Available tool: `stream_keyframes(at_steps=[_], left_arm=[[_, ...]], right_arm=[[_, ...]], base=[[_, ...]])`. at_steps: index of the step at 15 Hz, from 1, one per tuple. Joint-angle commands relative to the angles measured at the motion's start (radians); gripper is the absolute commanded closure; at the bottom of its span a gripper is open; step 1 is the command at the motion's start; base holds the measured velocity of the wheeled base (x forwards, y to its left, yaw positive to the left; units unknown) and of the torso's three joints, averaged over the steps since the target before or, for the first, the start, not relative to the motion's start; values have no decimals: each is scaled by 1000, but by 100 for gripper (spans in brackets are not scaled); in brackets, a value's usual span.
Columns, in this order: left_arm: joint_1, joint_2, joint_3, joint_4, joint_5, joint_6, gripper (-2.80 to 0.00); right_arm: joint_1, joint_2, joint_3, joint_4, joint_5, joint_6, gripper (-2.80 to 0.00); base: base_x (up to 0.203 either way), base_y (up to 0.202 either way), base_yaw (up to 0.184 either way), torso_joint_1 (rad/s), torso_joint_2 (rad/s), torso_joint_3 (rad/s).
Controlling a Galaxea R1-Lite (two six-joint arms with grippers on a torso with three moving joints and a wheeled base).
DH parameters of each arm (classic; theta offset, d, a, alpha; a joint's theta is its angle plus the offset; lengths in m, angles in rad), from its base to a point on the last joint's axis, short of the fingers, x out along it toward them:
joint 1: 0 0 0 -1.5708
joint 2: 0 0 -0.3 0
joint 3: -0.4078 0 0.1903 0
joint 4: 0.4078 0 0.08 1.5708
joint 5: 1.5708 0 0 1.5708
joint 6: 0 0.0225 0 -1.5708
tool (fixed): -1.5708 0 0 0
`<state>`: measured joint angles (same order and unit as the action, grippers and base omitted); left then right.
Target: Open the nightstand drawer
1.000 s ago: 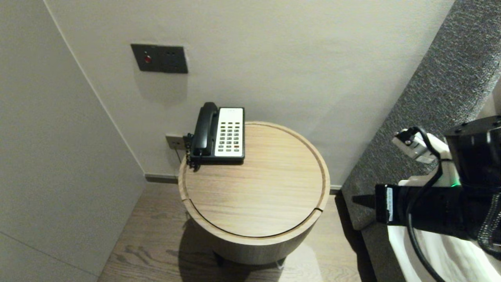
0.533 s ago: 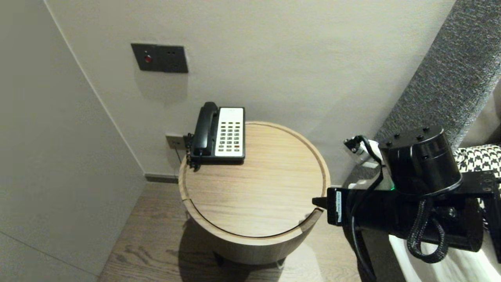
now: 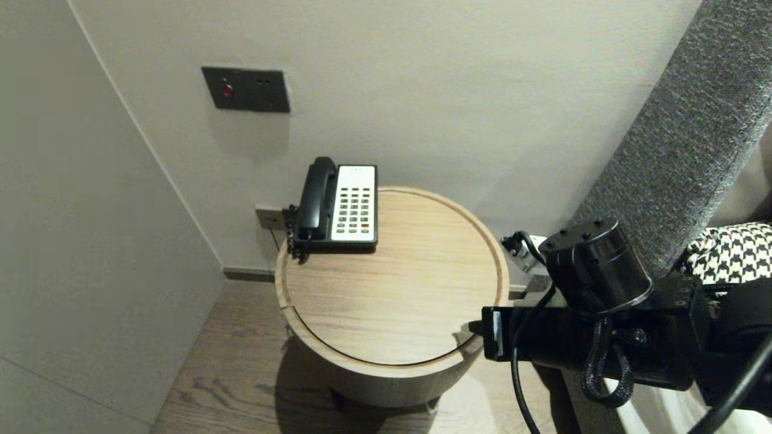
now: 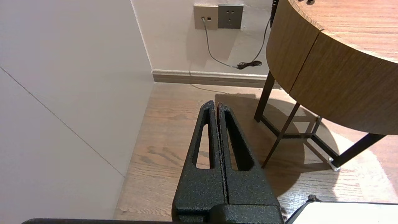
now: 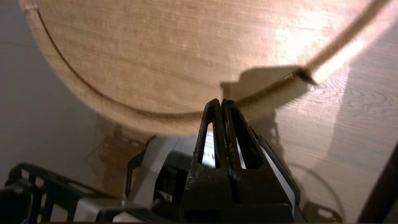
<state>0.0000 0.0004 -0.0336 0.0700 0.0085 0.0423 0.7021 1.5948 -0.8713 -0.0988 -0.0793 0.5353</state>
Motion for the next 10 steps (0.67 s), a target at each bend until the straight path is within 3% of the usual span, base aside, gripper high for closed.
stream_keyframes(at_steps=[1,10], left_arm=[[0,0,0,1,1,1,0],[0,0,0,1,1,1,0]], right_arm=[[-4,42,15,-55,-3,2,0],[4,86,39,-85,-4,2,0]], base=[[0,0,0,0,0,0],[0,0,0,0,0,0]])
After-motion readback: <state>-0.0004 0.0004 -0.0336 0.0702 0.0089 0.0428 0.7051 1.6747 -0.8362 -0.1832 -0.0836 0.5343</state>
